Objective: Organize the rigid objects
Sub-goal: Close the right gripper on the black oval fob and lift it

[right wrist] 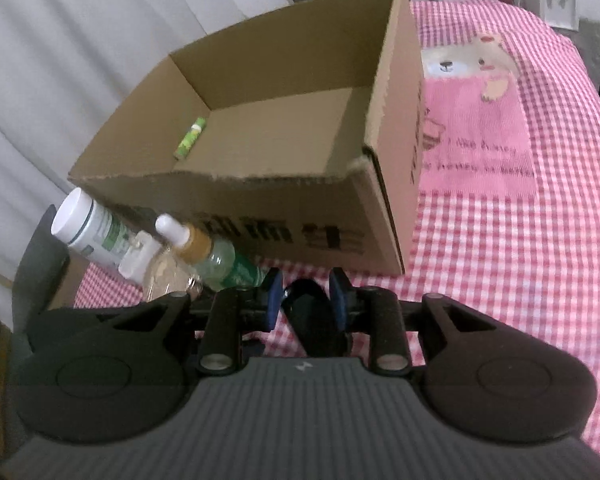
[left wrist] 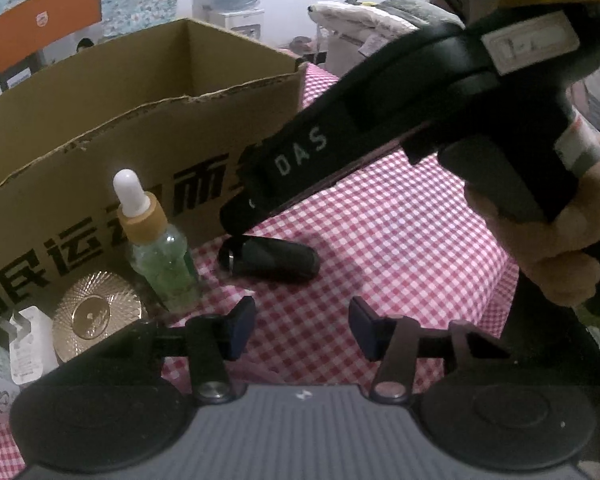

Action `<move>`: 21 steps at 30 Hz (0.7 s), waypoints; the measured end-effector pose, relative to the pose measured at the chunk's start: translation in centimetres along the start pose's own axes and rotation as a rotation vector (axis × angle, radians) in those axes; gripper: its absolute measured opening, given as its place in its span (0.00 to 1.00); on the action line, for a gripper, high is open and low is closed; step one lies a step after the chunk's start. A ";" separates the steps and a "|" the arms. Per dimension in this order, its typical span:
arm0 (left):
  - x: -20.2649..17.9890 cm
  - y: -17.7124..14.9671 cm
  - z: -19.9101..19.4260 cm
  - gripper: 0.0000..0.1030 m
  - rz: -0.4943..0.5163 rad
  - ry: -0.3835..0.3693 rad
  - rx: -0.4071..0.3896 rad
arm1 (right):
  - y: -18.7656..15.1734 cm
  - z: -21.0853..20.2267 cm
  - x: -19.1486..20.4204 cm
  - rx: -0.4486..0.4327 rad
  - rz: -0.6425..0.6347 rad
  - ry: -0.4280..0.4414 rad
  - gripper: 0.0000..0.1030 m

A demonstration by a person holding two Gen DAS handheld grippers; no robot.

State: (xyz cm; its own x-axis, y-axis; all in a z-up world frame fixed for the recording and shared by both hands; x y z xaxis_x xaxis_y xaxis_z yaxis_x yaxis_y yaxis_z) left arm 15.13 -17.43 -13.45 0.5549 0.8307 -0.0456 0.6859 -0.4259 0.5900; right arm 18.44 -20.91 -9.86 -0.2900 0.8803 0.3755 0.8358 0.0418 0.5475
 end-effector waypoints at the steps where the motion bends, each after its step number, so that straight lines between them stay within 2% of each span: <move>1: 0.1 0.0 0.1 0.51 -0.008 -0.001 0.001 | 0.0 0.4 -0.1 0.013 0.009 0.005 0.24; 7: 0.9 0.4 0.8 0.50 -0.050 -0.008 0.013 | -1.6 1.2 -0.9 0.088 0.114 0.072 0.25; 9: 1.2 0.4 0.9 0.46 -0.063 -0.010 0.015 | -2.3 1.1 -1.3 0.106 0.164 0.109 0.25; 17: 1.9 0.7 1.1 0.41 -0.080 0.008 0.017 | -2.8 0.1 -1.4 0.093 0.274 0.261 0.25; 21: 2.3 0.9 1.1 0.35 -0.091 0.017 0.019 | -3.4 0.5 -1.5 0.098 0.278 0.254 0.24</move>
State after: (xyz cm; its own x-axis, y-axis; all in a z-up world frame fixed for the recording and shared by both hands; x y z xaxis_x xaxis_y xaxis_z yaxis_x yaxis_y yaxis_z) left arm 17.53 -16.30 -13.87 0.4822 0.8720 -0.0842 0.7418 -0.3553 0.5687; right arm 16.24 -22.13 -12.64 -0.1424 0.7199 0.6793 0.9358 -0.1257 0.3293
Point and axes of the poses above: each gripper's, at about its wrist camera, not at the fingertips, and z roughly the way its jaws point, x to its left, y to its top, the point moved 10 cm from there along z, roughly the way its jaws point, and after that the axes turned 1 degree about z, right-handed, at the moved point
